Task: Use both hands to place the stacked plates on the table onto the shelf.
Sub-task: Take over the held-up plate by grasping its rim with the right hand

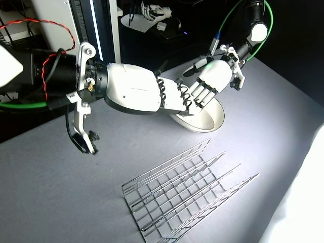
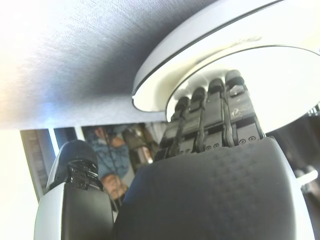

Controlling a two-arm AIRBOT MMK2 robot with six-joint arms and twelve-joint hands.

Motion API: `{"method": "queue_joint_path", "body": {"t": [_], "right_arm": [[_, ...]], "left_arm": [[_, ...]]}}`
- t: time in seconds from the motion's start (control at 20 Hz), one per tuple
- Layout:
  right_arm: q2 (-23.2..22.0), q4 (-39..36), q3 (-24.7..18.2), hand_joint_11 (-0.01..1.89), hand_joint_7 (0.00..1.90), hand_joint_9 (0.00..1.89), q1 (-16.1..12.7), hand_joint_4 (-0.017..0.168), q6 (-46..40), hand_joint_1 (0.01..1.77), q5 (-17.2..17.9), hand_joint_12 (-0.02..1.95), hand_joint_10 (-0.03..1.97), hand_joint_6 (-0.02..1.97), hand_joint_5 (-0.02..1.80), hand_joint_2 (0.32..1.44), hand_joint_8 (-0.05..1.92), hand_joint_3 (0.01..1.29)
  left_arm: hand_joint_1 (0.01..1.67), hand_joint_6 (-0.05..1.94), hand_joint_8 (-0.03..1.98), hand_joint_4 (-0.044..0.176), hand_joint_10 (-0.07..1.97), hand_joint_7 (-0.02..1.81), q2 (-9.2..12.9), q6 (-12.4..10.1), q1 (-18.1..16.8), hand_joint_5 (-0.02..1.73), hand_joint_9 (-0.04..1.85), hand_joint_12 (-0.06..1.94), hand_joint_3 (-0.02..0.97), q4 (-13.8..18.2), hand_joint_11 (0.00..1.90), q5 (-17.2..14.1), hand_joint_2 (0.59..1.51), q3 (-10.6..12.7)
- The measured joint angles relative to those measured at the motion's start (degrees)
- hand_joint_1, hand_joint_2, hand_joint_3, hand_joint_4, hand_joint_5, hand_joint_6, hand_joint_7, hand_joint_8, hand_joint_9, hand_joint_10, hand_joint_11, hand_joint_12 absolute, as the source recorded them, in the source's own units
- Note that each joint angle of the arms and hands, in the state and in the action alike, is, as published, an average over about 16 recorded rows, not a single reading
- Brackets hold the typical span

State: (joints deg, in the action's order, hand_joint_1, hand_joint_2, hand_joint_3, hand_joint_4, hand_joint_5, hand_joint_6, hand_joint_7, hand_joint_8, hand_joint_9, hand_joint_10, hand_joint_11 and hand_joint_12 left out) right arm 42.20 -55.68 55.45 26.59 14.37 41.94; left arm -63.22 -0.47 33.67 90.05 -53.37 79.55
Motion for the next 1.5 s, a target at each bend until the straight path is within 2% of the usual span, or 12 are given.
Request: {"method": "queue_joint_path", "body": {"t": [0.25,0.5,0.75,0.95,1.5], "right_arm": [[3.17,-6.4,4.96,0.02,0.01,0.02,1.08,0.002,0.24,0.6,7.7,0.02,0.02,0.02,0.02,1.07,0.02,0.01],[6.6,-9.05,8.71,0.02,0.01,0.02,2.19,0.004,0.3,0.93,11.05,0.02,0.02,0.02,0.02,0.99,0.02,0.01],[10.36,-8.67,11.29,0.02,0.01,0.02,2.82,0.004,0.21,1.21,9.23,0.02,0.02,0.02,0.02,0.95,0.02,0.01],[13.71,-7.77,12.9,0.02,0.01,0.02,2.77,0.004,0.1,1.33,6.37,0.02,0.02,0.02,0.02,0.96,0.02,0.01],[22.28,-5.63,15.85,0.02,0.01,0.02,2.52,0.003,-0.01,1.44,-0.03,0.02,0.02,0.02,0.02,1.02,0.02,0.01]], "left_arm": [[0.02,-0.03,-0.02,-0.008,-0.02,-0.01,-0.12,0.0,-0.13,-0.01,0.0,0.01,0.011,-0.01,0.01,0.12,1.105,-0.1],[0.02,-0.03,-0.02,-0.008,-0.02,-0.01,-0.18,-0.01,-0.27,-0.01,0.01,0.01,0.01,0.05,0.01,0.17,1.103,-0.1],[0.02,-0.03,-0.02,-0.008,-0.02,-0.01,-0.22,-0.01,-0.4,-0.01,0.01,0.01,0.01,0.12,0.01,0.17,1.101,-0.07],[0.02,-0.03,-0.02,-0.008,-0.02,-0.01,-0.25,-0.02,-0.46,-0.01,0.01,0.01,0.01,0.11,0.01,0.16,1.099,-0.04],[0.02,-0.03,-0.02,-0.008,-0.02,-0.01,-0.45,-0.02,-0.55,-0.01,0.01,0.01,0.011,-0.06,0.01,0.03,1.103,0.24]]}}
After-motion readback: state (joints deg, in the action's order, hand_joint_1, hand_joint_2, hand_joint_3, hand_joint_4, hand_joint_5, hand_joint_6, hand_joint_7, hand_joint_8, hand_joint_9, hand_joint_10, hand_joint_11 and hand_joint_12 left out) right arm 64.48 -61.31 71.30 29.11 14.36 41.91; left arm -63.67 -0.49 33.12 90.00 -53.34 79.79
